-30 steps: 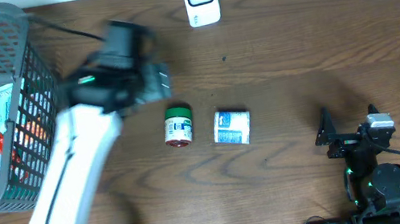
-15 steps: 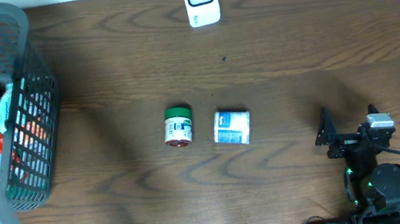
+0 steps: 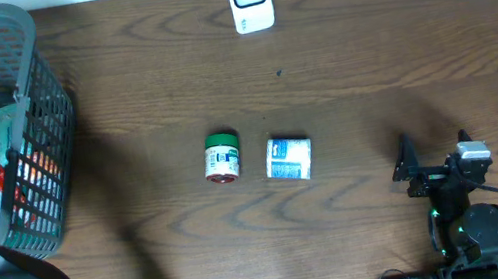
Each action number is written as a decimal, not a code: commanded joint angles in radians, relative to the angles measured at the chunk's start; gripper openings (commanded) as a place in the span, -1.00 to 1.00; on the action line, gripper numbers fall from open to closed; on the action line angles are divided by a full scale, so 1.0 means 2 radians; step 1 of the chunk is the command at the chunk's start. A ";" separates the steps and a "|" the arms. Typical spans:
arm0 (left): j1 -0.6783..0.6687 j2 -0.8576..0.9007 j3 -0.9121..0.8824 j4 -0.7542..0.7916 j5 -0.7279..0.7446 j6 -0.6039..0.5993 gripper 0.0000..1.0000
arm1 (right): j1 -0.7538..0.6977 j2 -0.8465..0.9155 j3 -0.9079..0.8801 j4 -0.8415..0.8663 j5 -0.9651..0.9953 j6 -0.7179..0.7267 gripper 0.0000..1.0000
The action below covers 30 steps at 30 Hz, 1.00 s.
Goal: Scan the item barcode
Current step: 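Move the left gripper back into the basket toward the red strip packet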
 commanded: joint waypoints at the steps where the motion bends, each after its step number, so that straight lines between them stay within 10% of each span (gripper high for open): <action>1: 0.014 0.036 0.001 -0.002 0.002 -0.003 0.67 | 0.002 0.000 0.000 -0.002 0.002 -0.007 0.99; 16: 0.017 0.098 0.000 -0.015 0.002 0.020 0.08 | 0.002 0.000 0.000 -0.002 0.002 -0.007 0.99; 30: -0.008 0.099 -0.041 -0.032 -0.029 0.042 0.22 | 0.002 0.000 0.000 -0.002 0.002 -0.007 0.98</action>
